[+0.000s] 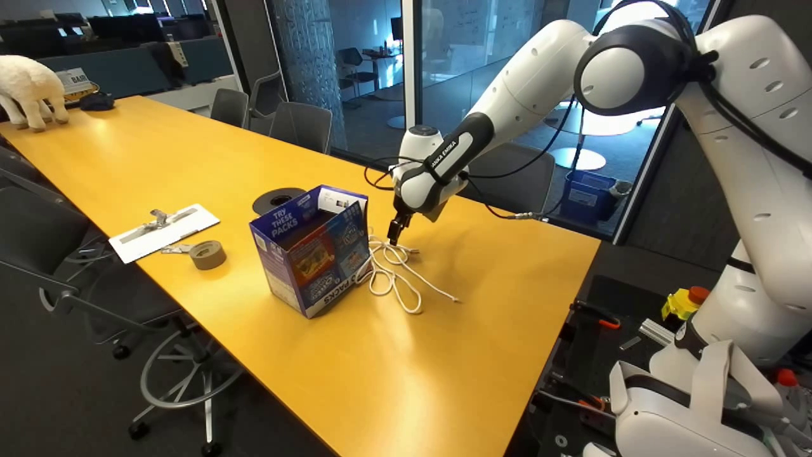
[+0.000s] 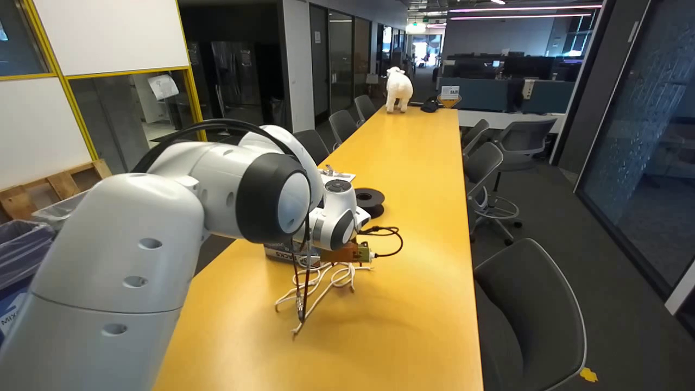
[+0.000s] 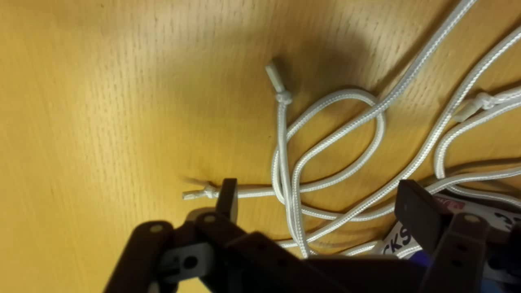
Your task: Place the two white ropes inside the blue box
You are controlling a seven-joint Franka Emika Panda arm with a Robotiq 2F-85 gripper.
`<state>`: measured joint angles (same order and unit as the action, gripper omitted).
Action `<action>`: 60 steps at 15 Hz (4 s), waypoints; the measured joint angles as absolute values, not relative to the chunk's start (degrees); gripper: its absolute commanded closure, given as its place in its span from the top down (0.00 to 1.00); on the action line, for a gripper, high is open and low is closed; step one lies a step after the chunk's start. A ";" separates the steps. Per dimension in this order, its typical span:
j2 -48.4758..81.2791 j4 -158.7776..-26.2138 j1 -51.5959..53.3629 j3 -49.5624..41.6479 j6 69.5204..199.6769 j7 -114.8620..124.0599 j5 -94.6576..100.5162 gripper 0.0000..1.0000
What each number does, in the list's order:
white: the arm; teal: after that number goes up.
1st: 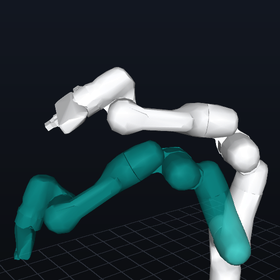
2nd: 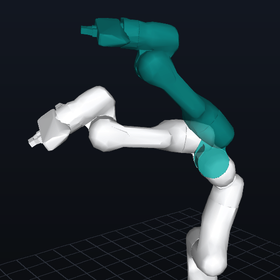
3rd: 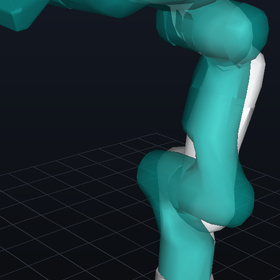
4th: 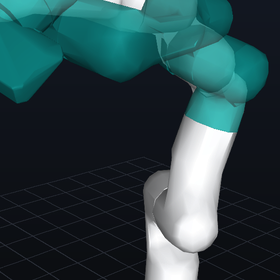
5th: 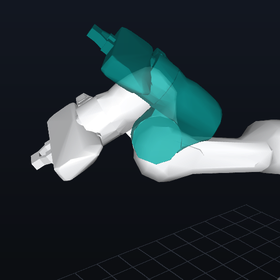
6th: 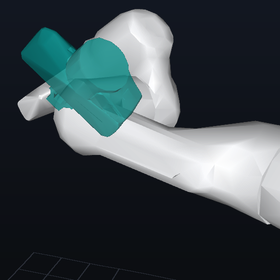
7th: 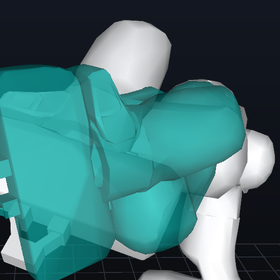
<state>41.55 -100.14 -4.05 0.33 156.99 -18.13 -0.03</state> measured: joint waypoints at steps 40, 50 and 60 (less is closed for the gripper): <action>65.85 -60.39 -4.46 0.06 129.55 4.15 -2.43 1.00; 66.86 -58.28 -3.98 -0.47 127.22 5.07 -2.36 1.00; 67.60 -56.66 -2.39 -1.90 124.65 5.07 -1.08 1.00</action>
<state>67.60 -56.66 -2.39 -1.90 124.65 5.07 -1.08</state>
